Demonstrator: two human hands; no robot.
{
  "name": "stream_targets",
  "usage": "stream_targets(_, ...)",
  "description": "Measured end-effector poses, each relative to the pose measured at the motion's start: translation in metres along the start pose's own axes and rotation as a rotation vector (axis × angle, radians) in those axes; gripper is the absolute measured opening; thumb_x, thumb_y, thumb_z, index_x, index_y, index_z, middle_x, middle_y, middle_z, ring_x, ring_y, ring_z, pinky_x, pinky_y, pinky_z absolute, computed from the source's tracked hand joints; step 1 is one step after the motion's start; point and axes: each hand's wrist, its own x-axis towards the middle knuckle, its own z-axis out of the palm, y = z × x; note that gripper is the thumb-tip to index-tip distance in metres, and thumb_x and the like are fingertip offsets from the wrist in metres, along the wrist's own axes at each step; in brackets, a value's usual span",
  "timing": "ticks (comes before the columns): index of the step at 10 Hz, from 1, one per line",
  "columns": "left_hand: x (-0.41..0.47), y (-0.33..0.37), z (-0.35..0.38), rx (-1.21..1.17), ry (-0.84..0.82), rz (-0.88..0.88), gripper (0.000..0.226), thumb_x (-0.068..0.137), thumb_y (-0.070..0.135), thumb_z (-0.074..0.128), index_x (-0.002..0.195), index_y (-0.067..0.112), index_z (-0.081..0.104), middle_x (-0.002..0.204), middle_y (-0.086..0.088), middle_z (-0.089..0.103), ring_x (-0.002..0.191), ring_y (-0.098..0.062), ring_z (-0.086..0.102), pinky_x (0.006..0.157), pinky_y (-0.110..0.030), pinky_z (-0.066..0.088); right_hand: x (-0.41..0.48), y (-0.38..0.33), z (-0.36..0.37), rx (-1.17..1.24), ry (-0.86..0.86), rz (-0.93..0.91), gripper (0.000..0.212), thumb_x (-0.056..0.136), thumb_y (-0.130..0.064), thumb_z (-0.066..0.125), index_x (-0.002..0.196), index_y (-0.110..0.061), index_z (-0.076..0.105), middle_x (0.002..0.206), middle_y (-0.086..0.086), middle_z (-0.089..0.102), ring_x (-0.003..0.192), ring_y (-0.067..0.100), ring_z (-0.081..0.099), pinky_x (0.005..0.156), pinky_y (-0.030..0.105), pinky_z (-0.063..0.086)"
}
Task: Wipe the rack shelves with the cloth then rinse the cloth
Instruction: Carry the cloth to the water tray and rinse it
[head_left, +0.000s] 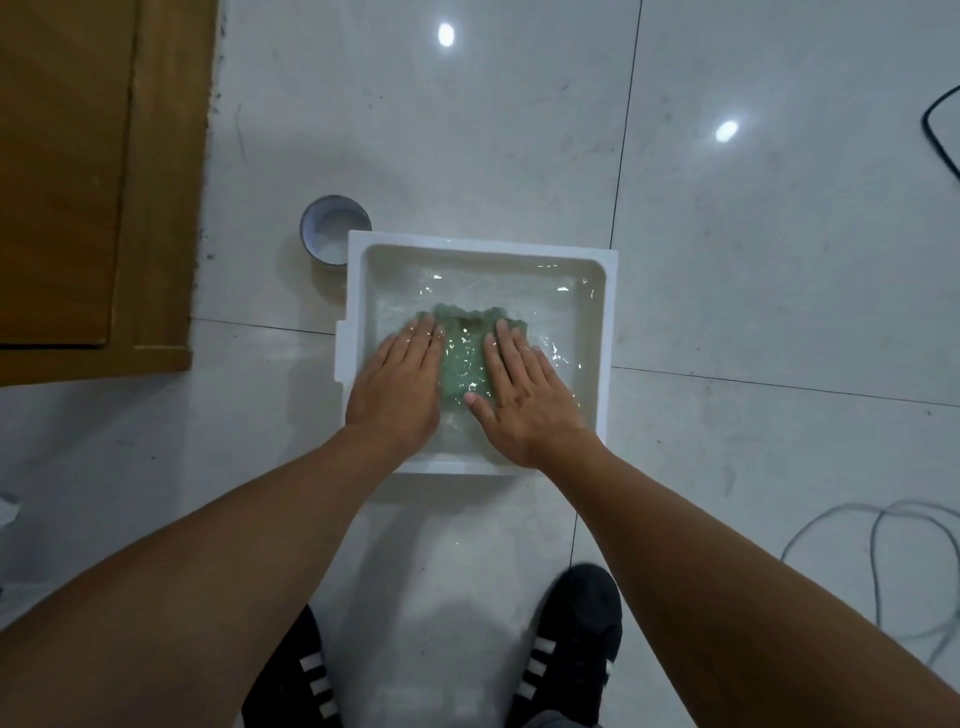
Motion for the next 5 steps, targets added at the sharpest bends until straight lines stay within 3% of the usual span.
stream_targets(2,-0.016,0.004,-0.013,0.022,-0.050,0.035,0.060,0.111,0.030,0.037,0.164,0.006,0.021,0.174,-0.014,0.012,0.162,-0.029,0.009,0.131,-0.041,0.004,-0.020,-0.005,-0.026,-0.003,-0.046,0.010,0.076,0.099,-0.060,0.007,0.156,-0.014,-0.012,0.163,0.005,-0.022,0.150,0.017,-0.019,0.123,0.037,-0.007)
stream_targets(5,-0.075,0.023,-0.051,0.007,-0.167,-0.072,0.061,0.112,0.032,0.026,0.166,0.007,0.011,0.176,-0.010,0.005,0.163,-0.026,0.005,0.132,-0.042,0.004,-0.074,-0.010,-0.083,-0.033,-0.233,0.032,0.077,0.100,-0.061,0.011,0.155,-0.016,-0.017,0.161,0.004,-0.025,0.149,0.017,-0.021,0.122,0.037,-0.009)
